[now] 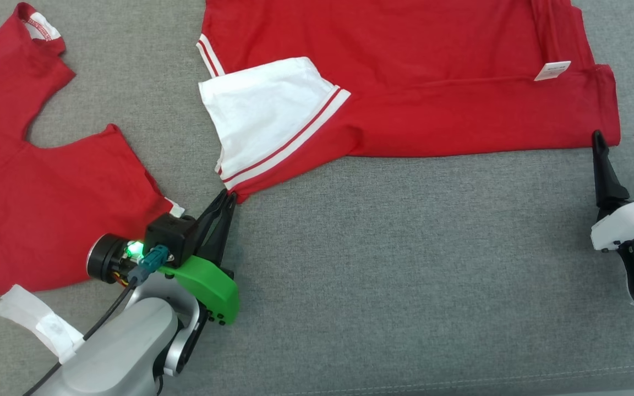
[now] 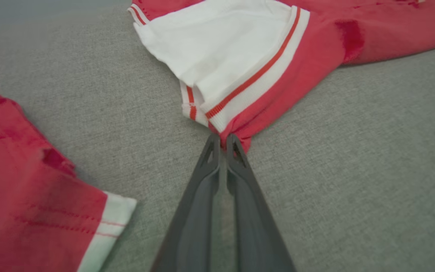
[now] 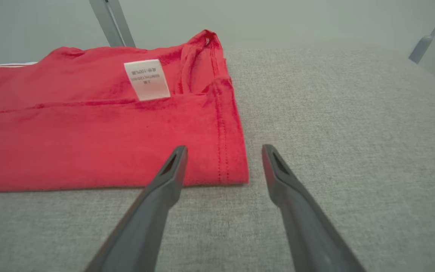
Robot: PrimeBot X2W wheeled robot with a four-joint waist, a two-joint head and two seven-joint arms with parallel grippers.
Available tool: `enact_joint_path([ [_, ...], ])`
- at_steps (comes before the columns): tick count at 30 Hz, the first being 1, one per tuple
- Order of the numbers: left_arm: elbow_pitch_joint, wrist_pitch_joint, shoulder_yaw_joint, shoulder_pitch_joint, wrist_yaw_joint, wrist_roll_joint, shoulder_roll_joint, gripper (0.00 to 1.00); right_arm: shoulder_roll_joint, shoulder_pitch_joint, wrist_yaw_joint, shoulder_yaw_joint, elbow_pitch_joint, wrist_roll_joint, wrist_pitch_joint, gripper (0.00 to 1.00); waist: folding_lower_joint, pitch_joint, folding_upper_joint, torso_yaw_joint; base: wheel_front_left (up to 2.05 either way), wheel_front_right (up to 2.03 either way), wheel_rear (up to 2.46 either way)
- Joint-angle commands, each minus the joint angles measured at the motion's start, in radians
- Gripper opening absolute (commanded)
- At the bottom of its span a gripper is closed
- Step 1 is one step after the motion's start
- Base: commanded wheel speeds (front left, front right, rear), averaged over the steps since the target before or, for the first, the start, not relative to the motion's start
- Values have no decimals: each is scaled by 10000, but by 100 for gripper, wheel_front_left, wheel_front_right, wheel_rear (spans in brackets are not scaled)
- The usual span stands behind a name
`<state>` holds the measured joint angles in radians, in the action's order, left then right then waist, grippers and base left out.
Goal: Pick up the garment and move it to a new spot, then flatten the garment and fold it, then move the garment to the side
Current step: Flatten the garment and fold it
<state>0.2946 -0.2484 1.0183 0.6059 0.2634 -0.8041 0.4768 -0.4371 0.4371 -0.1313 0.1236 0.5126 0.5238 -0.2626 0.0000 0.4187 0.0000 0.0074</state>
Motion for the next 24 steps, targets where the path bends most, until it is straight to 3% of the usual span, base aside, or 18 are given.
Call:
enact_joint_path([
  [1,48,-81,-51,111,-68,84,74,0,-53,191,10,76,221,208,-29,100,0,16,0,41,0,0,0],
  [8,287,-85,-35,282,-6,388,313,0,-130,1118,10,1164,1488,1393,103,100,0,65,0,6,0,0,0],
  [9,310,-77,-27,299,-6,401,348,0,-173,1232,10,1315,1592,1507,94,53,0,73,0,0,0,0,0],
  [10,327,-55,-16,327,-11,415,373,0,-220,1341,10,1545,1705,1705,128,18,0,80,0,-2,0,0,0],
  [11,333,-39,-16,354,-21,424,383,0,-276,1425,10,1759,1767,1819,133,0,0,86,0,-1,0,0,0],
  [24,-200,291,210,-159,-198,165,812,0,-1405,1346,15,3225,1658,3067,-23,0,0,-296,0,39,0,0,0],
])
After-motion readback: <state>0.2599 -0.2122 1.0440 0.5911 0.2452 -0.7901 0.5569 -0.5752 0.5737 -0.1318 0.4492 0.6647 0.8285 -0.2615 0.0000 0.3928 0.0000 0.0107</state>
